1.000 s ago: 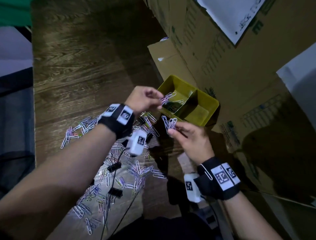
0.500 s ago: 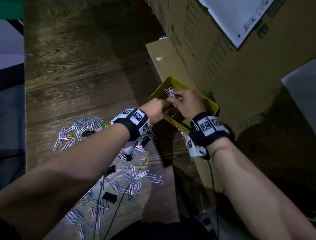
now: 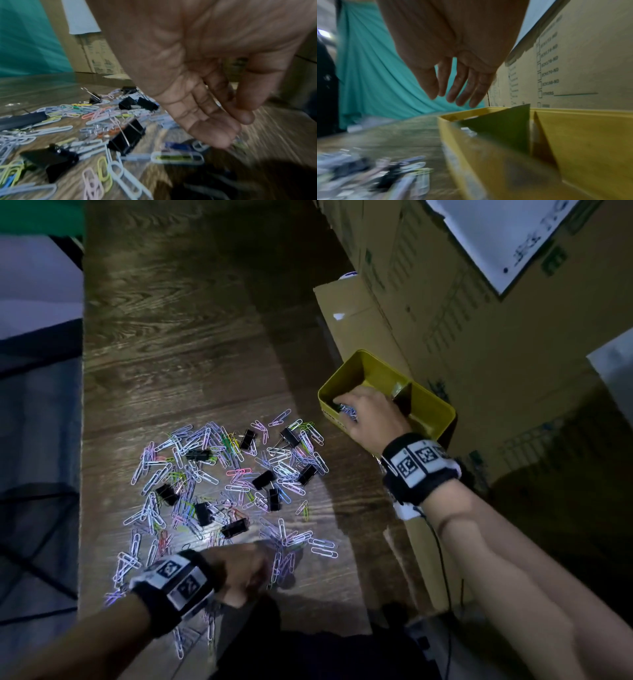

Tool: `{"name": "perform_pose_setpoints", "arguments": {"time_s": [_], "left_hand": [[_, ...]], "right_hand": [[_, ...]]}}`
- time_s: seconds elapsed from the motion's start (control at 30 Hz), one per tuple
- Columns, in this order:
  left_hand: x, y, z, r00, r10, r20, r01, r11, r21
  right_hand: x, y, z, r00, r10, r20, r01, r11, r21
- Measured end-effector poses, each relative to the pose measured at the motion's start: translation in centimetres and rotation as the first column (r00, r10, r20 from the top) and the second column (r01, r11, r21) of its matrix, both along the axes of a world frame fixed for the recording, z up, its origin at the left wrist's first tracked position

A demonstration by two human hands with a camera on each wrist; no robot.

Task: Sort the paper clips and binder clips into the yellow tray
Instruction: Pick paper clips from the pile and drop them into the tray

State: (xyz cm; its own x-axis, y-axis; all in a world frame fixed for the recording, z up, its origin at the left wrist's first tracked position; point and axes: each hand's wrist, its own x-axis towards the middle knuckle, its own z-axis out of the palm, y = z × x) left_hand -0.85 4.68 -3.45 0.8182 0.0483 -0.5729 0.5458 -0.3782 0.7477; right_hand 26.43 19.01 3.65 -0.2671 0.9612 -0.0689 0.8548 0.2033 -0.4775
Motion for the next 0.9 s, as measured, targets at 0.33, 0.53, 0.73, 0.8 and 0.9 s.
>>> {"name": "perform_pose_setpoints", "arguments": {"time_s": [0.33, 0.53, 0.73, 0.8, 0.9], "left_hand": [[4.7, -0.2, -0.7, 0.897, 0.432, 0.097, -0.441, 0.853, 0.281], [2.4, 0.0, -1.5, 0.788, 0.59, 0.175, -0.566, 0.581, 0.585], [1.4, 0.0, -1.8, 0.775, 0.616, 0.142, -0.511, 0.479, 0.713], [1.9, -0.6, -1.9, 0.822, 0.559, 0.111, -0.446, 0.509, 0.736], [2.9, -1.8, -2.7, 0.878, 0.479, 0.013, -0.335, 0.594, 0.732]], "right_hand": [[-4.3, -12.6, -6.1, 0.968, 0.227, 0.108, -0.11, 0.769, -0.63], [-7.0, -18.0, -8.0, 0.973, 0.112, 0.201, 0.01, 0.852, -0.523], [-8.3, -18.4, -9.9, 0.978, 0.076, 0.195, 0.016, 0.903, -0.43], [-8.0, -18.1, -9.8, 0.976, 0.064, 0.208, 0.021, 0.923, -0.384], [-8.1, -17.9, -8.6, 0.972, 0.126, 0.199, -0.031, 0.906, -0.422]]}}
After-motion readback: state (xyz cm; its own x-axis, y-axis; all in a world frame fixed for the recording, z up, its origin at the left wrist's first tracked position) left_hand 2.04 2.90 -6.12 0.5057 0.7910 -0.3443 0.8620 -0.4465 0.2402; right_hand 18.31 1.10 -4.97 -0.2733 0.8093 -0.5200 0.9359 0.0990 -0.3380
